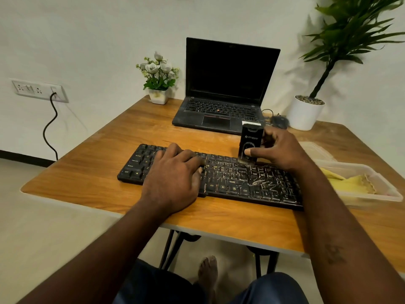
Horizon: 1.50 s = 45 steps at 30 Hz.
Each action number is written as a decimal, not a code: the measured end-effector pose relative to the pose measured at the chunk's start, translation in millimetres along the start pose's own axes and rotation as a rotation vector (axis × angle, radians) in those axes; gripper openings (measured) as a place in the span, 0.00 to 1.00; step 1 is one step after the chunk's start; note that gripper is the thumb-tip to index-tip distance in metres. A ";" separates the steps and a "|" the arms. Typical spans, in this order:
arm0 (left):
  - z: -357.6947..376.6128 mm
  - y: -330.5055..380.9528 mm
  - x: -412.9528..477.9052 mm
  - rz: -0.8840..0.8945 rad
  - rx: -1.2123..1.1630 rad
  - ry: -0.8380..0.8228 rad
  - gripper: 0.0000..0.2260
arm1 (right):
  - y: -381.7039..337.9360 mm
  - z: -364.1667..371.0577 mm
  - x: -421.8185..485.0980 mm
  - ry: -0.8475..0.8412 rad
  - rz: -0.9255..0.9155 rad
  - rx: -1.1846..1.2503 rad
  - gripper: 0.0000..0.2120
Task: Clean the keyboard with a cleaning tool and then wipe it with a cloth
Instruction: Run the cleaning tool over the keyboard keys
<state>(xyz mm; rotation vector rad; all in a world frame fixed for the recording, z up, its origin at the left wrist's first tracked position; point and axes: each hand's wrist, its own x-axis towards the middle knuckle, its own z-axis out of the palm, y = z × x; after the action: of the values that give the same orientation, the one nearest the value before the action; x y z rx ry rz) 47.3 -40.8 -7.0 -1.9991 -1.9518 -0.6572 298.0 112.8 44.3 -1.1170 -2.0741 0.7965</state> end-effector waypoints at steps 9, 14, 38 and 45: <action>0.4 -0.9 -0.2 -0.003 0.010 -0.010 0.20 | -2.0 9.9 4.9 0.035 0.019 -0.021 0.22; 0.5 -1.4 -0.2 -0.004 0.016 -0.020 0.21 | -0.3 9.3 3.7 0.003 0.011 -0.011 0.22; -2.4 0.4 0.4 -0.009 0.006 0.000 0.20 | -27.5 29.9 28.1 -0.115 -0.050 -0.126 0.17; -1.5 2.8 0.8 -0.021 0.015 0.010 0.19 | -1.9 -18.2 -2.9 0.006 0.053 -0.024 0.17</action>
<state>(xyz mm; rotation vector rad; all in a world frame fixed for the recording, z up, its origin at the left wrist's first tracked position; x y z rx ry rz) 49.9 -41.0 -5.0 -1.9648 -1.9691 -0.6548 312.3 113.2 56.1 -1.1906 -2.0614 0.7951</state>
